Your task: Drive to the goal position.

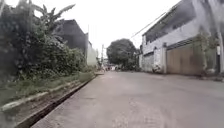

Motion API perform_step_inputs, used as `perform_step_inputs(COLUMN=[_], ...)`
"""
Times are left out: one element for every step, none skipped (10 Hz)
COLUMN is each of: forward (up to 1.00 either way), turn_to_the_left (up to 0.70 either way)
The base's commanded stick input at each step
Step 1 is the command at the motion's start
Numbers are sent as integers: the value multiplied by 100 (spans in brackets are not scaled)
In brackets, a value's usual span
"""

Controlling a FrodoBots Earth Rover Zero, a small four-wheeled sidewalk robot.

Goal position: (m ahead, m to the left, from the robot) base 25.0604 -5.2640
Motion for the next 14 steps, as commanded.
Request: perform_step_inputs(forward=[70,70,70,70,70,70,70,70,70,70,70,70,70,70], turn_to_the_left=[0,-9,-34,-35,-35,-32,-28,-20,0,0,0,0,0,0])
